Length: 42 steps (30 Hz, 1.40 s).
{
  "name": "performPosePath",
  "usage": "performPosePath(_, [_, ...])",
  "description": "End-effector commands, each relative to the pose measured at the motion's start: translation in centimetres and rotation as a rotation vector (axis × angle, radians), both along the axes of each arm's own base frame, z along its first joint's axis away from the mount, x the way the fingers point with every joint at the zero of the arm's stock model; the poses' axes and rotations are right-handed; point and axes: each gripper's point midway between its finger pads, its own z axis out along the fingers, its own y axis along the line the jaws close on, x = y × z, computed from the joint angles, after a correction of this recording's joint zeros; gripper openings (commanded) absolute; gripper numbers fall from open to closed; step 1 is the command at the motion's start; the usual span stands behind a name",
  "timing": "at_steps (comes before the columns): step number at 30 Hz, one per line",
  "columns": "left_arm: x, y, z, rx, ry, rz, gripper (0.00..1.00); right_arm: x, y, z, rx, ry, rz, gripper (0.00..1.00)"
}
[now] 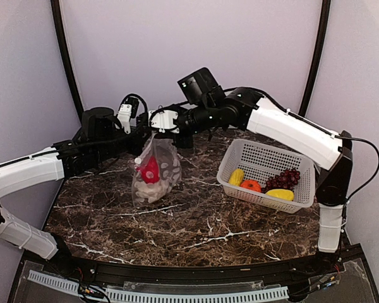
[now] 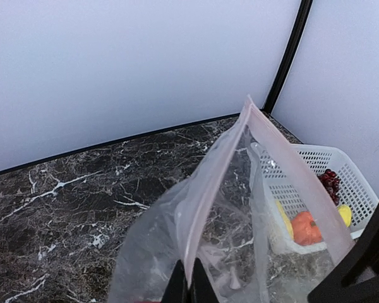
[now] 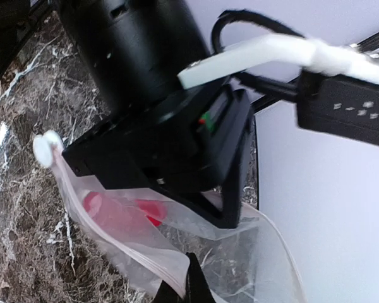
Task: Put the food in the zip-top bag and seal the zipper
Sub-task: Adjust the zipper food storage bag at the center of the board.
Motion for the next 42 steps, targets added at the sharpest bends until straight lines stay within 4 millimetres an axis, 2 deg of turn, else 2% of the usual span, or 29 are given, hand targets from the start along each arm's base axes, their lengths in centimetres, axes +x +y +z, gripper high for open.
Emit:
performPosePath(1, [-0.5, 1.3, 2.1, -0.005, -0.058, 0.032, 0.01, -0.7, 0.6, -2.5, -0.026, 0.044, 0.014, 0.00])
performPosePath(2, [-0.5, 2.0, 2.8, -0.005, -0.083, 0.051, 0.01, -0.6, 0.5, -4.0, -0.053, 0.055, 0.007, 0.00])
performPosePath(5, [-0.6, 3.2, 3.8, -0.004, -0.131, 0.095, 0.01, -0.8, 0.4, -4.7, -0.061, 0.069, 0.010, 0.00])
performPosePath(8, [-0.5, 3.7, 4.2, -0.002, -0.148, 0.110, 0.01, -1.3, 0.5, -3.4, -0.032, 0.077, 0.023, 0.00])
performPosePath(14, [-0.9, 4.1, 5.1, -0.022, -0.173, 0.115, 0.01, -2.5, 0.0, 0.8, 0.019, 0.068, 0.066, 0.00])
performPosePath(17, [-0.8, 4.5, 5.3, -0.005, -0.188, 0.124, 0.01, -2.8, -0.5, 0.9, 0.009, 0.067, 0.068, 0.00])
performPosePath(19, [-0.7, 4.1, 5.0, 0.004, -0.179, 0.100, 0.01, -2.9, -0.8, -0.2, -0.019, 0.076, 0.073, 0.00])
performPosePath(21, [-0.3, 3.1, 3.8, 0.023, -0.125, 0.062, 0.01, -3.5, -1.1, -1.7, -0.056, 0.100, 0.096, 0.00])
performPosePath(23, [0.2, 1.4, 1.5, 0.044, -0.046, 0.010, 0.01, -4.6, -1.6, -2.6, -0.082, 0.142, 0.131, 0.01])
performPosePath(25, [0.1, 0.4, 0.7, 0.023, -0.007, -0.029, 0.01, -5.6, -1.8, -2.3, -0.081, 0.173, 0.159, 0.02])
performPosePath(28, [-0.1, 0.1, 0.6, 0.001, 0.003, -0.041, 0.01, -6.2, -2.2, -1.4, -0.068, 0.184, 0.171, 0.04])
performPosePath(34, [-0.4, 0.9, 2.2, -0.014, -0.060, -0.026, 0.01, -6.0, -3.0, -0.6, -0.069, 0.165, 0.143, 0.17])
performPosePath(36, [-0.7, 0.9, 2.9, -0.016, -0.086, -0.043, 0.01, -5.7, -3.2, -0.4, -0.070, 0.154, 0.122, 0.32])
performPosePath(38, [-1.1, 1.0, 3.8, -0.023, -0.113, -0.053, 0.01, -5.6, -3.4, 0.3, -0.052, 0.163, 0.111, 0.42])
performPosePath(42, [-1.7, 1.5, 5.1, -0.032, -0.164, -0.056, 0.01, -5.4, -4.8, 3.3, 0.022, 0.200, 0.109, 0.56])
